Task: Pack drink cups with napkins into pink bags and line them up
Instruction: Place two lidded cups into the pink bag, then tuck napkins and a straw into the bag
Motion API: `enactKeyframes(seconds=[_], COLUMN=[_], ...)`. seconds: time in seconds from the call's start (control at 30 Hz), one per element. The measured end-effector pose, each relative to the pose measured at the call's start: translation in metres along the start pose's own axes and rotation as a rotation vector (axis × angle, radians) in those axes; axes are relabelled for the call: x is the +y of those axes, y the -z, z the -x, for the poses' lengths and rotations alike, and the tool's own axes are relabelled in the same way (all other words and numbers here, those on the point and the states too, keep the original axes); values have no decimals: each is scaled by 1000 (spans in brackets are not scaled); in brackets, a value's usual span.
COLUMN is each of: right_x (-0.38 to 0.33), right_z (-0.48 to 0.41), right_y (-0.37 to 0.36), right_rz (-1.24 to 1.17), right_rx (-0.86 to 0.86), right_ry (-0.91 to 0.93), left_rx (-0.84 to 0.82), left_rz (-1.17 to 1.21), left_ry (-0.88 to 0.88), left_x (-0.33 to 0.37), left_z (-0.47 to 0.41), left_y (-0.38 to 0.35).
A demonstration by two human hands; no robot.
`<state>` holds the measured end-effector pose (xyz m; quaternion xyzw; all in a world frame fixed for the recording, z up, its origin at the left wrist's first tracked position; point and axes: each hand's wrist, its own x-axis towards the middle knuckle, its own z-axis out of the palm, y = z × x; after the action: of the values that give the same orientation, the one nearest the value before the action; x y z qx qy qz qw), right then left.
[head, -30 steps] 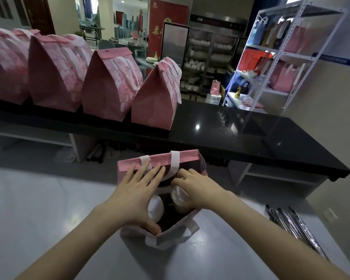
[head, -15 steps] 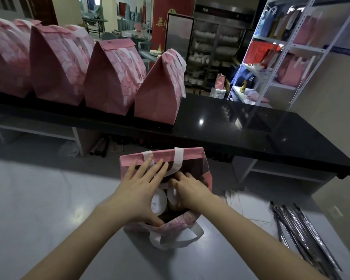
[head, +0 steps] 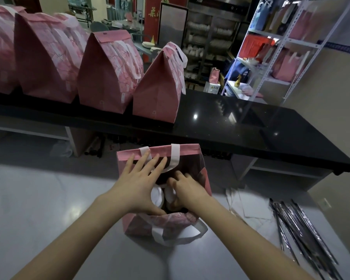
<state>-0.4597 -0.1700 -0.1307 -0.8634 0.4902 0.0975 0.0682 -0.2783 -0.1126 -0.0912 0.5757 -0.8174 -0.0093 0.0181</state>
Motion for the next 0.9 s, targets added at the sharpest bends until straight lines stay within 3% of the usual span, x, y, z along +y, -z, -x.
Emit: enactKeyframes(seconds=[0.17, 0.4, 0.6, 0.77, 0.9], right_x=[0, 2, 25, 51, 73], right_z=[5, 59, 97, 101, 87], right_y=[13, 67, 69, 61, 54], right_rz=[-37, -162, -7, 1, 79], right_rx=[-3, 306, 282, 308, 368], right_ry=[-5, 40, 86, 98, 228], left_rx=[26, -10, -4, 31, 79], left_rz=[142, 246, 284, 246, 261], left_ry=[13, -100, -164, -107, -10], left_x=[-15, -31, -37, -40, -34], left_z=[-5, -4, -11, -15, -16], left_y=[6, 13, 12, 13, 14])
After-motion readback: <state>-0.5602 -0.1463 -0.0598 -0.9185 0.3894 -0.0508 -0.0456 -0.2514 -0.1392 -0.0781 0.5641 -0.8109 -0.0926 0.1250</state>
